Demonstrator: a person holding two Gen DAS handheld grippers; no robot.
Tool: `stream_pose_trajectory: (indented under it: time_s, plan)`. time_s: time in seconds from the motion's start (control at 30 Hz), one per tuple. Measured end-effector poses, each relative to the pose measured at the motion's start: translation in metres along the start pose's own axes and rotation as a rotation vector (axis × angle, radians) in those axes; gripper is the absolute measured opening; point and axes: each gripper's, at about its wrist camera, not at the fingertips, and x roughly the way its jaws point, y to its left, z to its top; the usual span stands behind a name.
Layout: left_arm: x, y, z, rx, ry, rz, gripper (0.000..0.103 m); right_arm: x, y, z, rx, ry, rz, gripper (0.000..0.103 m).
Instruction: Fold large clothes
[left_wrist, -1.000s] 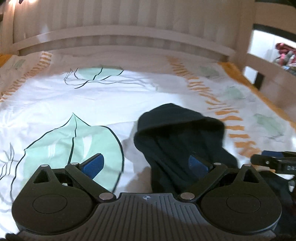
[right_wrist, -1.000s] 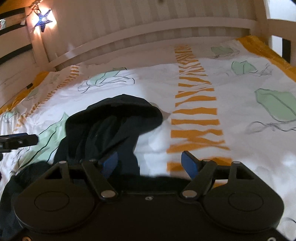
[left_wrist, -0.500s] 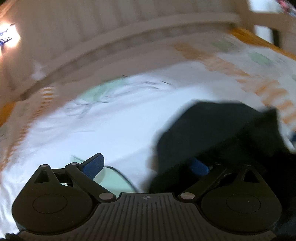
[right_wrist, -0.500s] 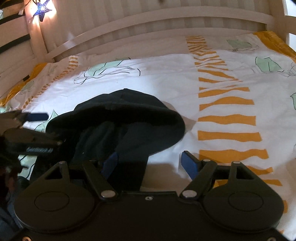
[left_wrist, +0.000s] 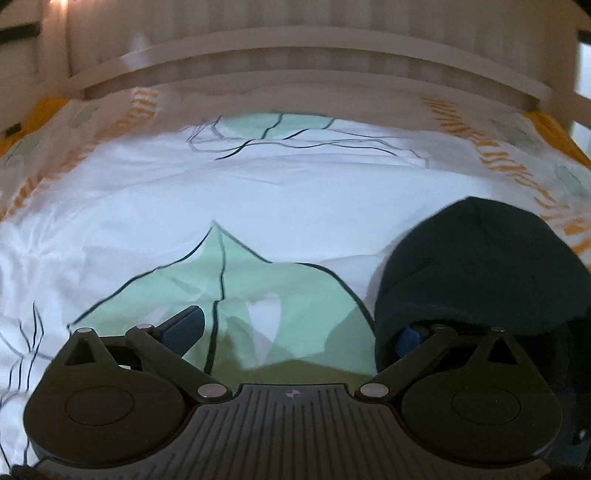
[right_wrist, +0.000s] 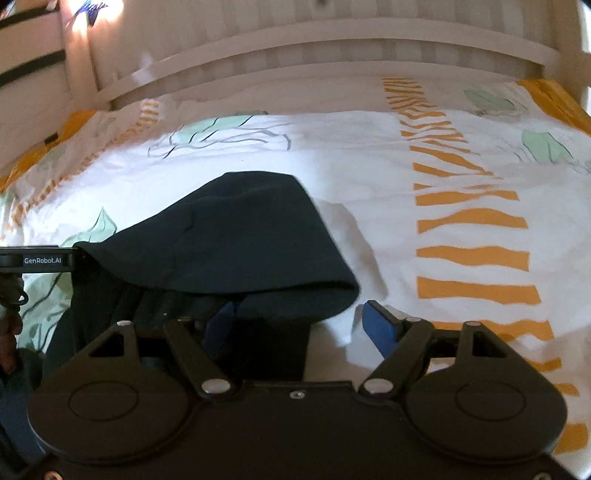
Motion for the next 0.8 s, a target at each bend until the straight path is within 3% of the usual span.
stream_pose_trajectory:
  time_s: [0.13, 0.23, 0.3, 0.43, 0.8]
  plan:
    - [0.001, -0.004, -0.001, 0.065, -0.003, 0.002, 0.103, 0.001, -0.005, 0.006, -0.049, -0.014, -0.055, 0.079]
    - [0.01, 0.0, -0.007, 0.062, 0.048, 0.001, 0.103, 0.01, -0.03, 0.004, 0.024, 0.033, -0.106, 0.082]
    - [0.017, 0.006, -0.01, 0.035, 0.082, -0.023, 0.103, 0.012, -0.05, -0.002, 0.131, 0.038, -0.054, 0.084]
    - [0.016, 0.01, -0.012, 0.009, 0.083, -0.043, 0.103, 0.01, -0.051, -0.006, 0.113, 0.024, -0.047, 0.085]
    - [0.014, 0.013, -0.031, -0.024, 0.005, -0.074, 0.103, 0.008, -0.077, -0.023, 0.261, -0.074, 0.07, 0.088]
